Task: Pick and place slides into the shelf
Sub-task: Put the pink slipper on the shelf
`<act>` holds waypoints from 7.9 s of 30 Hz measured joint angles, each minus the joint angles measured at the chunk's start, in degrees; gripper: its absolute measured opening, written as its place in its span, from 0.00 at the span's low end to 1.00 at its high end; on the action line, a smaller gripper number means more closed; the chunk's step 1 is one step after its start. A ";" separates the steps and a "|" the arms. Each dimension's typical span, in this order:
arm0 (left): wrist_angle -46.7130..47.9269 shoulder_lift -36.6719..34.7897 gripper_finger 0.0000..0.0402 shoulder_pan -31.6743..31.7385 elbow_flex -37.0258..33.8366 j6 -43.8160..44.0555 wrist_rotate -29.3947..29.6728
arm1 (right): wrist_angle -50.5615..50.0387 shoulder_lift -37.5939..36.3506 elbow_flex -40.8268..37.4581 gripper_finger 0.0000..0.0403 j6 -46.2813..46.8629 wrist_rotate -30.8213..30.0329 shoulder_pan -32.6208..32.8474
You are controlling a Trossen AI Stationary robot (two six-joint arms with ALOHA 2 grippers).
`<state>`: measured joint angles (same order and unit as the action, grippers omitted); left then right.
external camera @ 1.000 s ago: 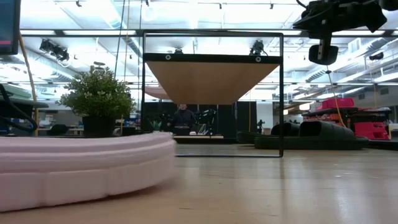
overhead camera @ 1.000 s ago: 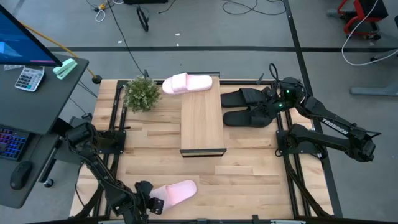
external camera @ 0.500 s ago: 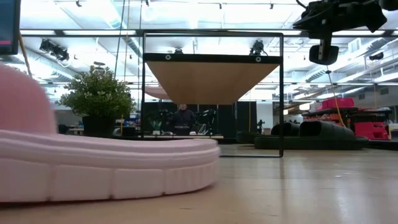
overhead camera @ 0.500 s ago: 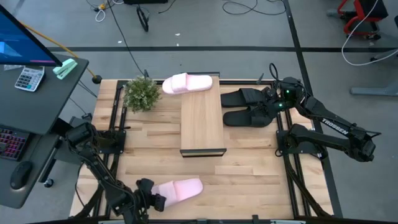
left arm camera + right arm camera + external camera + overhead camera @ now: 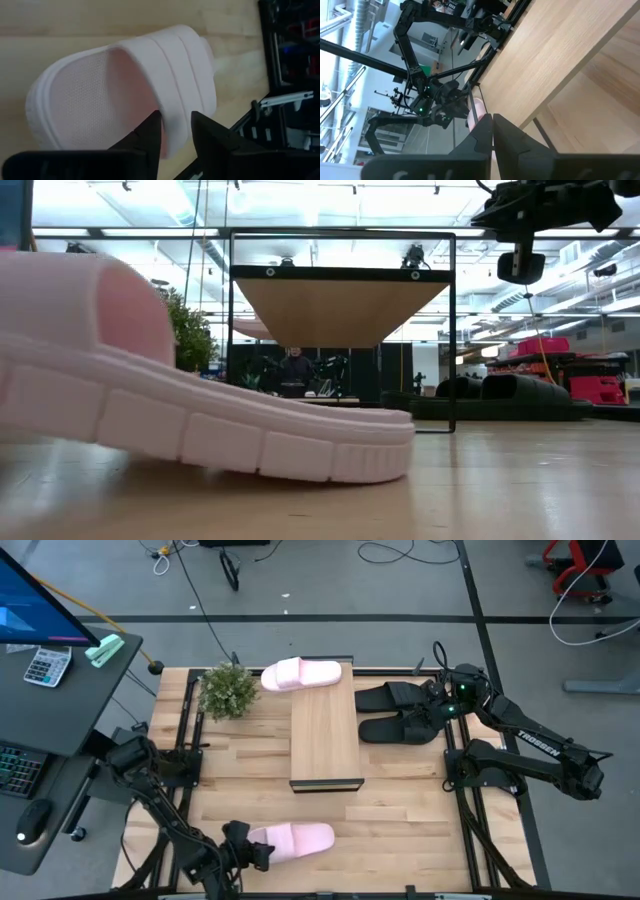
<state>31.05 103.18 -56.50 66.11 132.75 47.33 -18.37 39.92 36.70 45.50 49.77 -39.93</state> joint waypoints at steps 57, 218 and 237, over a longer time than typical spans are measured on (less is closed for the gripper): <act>-32.24 -21.98 0.00 12.81 0.00 -58.91 -0.08 | 0.00 0.00 0.00 0.05 -1.82 -0.01 -0.01; -48.65 -47.67 0.01 73.16 -40.63 -61.47 -36.42 | 0.85 -2.90 0.01 0.05 1.07 -4.19 -0.01; -49.95 -47.67 0.00 74.61 -40.63 -65.90 -44.19 | 0.85 -2.89 0.00 0.05 1.03 -4.18 -0.01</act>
<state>-18.91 55.51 18.11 25.47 66.85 3.14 -17.52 37.04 36.71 46.52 45.60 -39.94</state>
